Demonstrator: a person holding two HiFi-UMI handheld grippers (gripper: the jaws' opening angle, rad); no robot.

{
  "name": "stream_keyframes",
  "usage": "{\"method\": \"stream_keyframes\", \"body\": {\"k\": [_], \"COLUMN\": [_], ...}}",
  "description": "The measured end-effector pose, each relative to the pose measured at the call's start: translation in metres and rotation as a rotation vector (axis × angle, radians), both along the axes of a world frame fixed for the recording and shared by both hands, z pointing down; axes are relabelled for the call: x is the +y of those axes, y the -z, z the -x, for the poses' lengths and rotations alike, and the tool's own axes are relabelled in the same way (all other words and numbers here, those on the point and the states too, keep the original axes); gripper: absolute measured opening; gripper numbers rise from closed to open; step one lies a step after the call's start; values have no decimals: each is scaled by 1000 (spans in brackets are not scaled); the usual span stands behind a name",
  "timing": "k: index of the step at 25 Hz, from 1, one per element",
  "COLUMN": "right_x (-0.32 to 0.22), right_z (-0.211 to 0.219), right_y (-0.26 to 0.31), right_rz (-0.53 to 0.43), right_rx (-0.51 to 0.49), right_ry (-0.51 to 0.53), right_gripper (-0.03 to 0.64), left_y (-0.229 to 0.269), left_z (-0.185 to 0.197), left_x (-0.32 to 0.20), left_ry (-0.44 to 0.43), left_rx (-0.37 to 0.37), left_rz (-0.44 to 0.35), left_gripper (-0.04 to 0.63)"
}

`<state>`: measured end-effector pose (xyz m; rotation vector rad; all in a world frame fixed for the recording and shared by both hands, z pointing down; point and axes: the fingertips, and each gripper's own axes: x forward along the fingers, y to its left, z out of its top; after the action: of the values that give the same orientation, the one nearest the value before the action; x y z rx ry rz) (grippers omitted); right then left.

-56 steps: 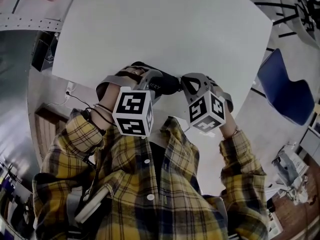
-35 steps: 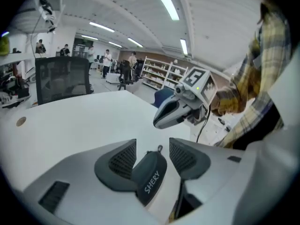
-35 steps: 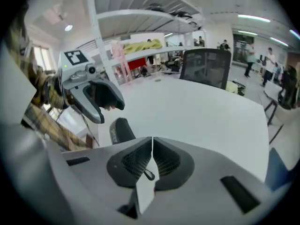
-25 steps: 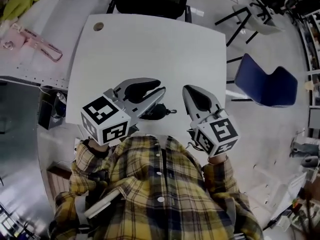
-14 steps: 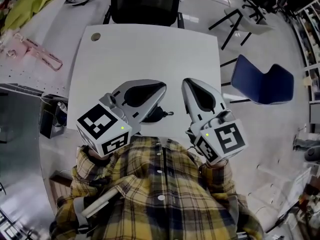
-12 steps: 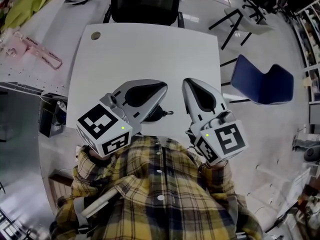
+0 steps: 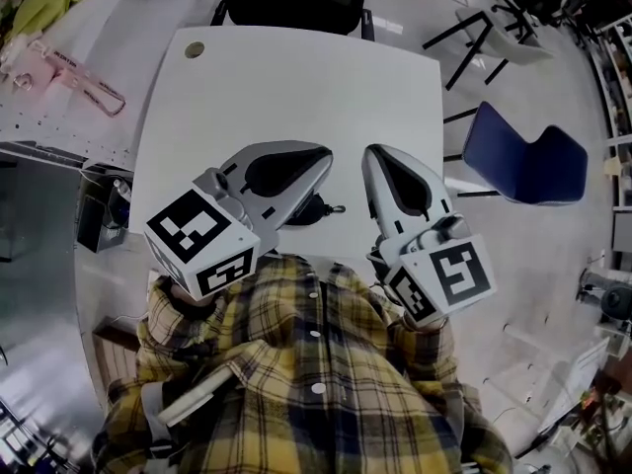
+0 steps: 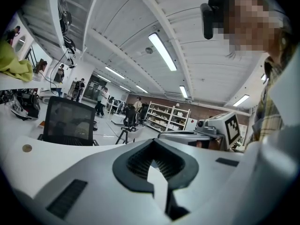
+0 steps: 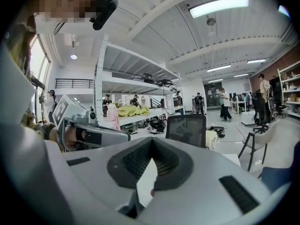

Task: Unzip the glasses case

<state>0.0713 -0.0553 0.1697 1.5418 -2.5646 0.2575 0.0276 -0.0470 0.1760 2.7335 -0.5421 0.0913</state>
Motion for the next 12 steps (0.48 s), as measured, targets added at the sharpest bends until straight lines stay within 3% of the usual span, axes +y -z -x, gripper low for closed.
{"method": "stream_keyframes", "body": {"k": [12], "right_x": [0], "right_z": [-1], "right_y": [-2], "right_rz": [14], "right_rx": [19], "right_ry": [7], "right_gripper": [-2], "left_y": [13], "left_z": [0], "left_x": [-8], "left_ry": [-4], "left_rx": [-26], "left_rz": [-47], "left_gripper": [6]}}
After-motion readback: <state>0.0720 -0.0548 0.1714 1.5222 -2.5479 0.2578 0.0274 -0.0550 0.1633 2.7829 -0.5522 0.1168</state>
